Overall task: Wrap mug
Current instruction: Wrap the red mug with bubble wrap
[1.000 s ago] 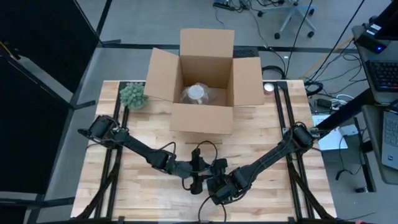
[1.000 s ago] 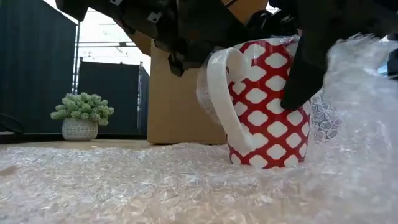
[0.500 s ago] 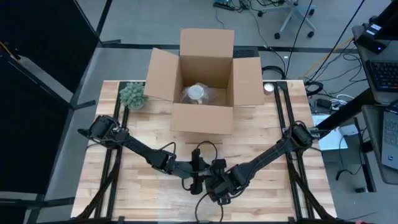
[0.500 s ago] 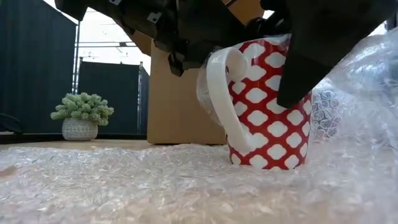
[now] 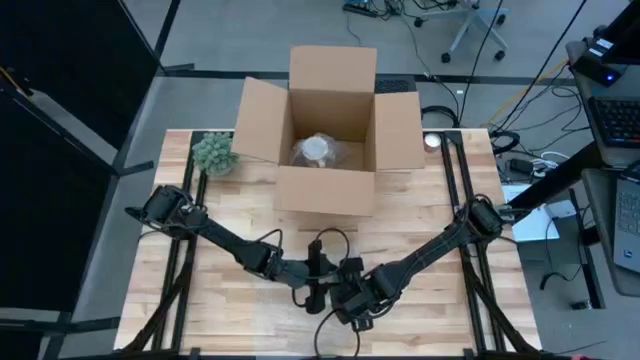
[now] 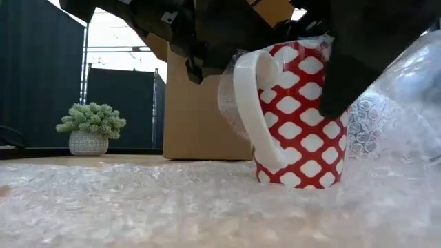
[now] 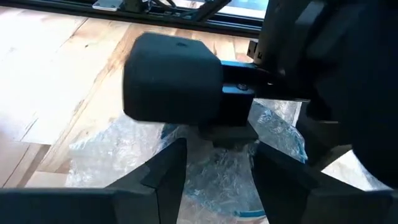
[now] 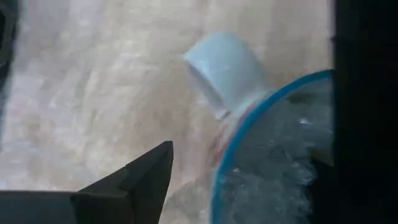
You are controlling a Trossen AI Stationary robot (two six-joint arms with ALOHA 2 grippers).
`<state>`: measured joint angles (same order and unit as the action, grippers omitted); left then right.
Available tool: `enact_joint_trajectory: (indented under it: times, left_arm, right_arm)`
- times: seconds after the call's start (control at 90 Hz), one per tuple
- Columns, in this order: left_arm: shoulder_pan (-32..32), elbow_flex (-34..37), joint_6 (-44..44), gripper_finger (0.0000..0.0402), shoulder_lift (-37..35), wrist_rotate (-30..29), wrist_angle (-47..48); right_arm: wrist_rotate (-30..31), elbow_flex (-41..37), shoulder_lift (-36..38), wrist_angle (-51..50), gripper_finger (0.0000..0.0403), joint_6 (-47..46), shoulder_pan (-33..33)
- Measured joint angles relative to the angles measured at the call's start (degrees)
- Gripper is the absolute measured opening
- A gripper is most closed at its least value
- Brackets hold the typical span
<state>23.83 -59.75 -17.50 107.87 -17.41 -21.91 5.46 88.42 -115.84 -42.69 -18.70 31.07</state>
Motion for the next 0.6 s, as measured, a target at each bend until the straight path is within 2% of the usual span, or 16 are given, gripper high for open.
enact_joint_trajectory:
  times: [0.178, 0.289, 0.422, 0.6]
  left_arm:
    - [0.0, 0.0, -0.2, 0.0161, 0.0, 0.3, 0.0]
    - [0.0, 0.0, -0.2, 0.0161, 0.0, 0.2, 0.0]
    - [0.0, 0.0, -0.2, 0.0161, 0.0, 0.0, 0.0]
    - [-0.1, 0.0, -0.2, 0.0161, 0.0, -0.2, -0.3]
  right_arm:
    - [-2.7, 0.0, 0.7, -1.0, 0.0231, -1.3, -0.4]
    - [-0.9, 0.0, 0.7, -1.5, 0.0208, -1.4, -0.3]
    - [0.2, 0.0, 0.7, -2.1, 0.0152, -1.4, -0.3]
    - [0.0, 0.0, 0.7, -1.9, 0.0052, 0.0, -0.3]
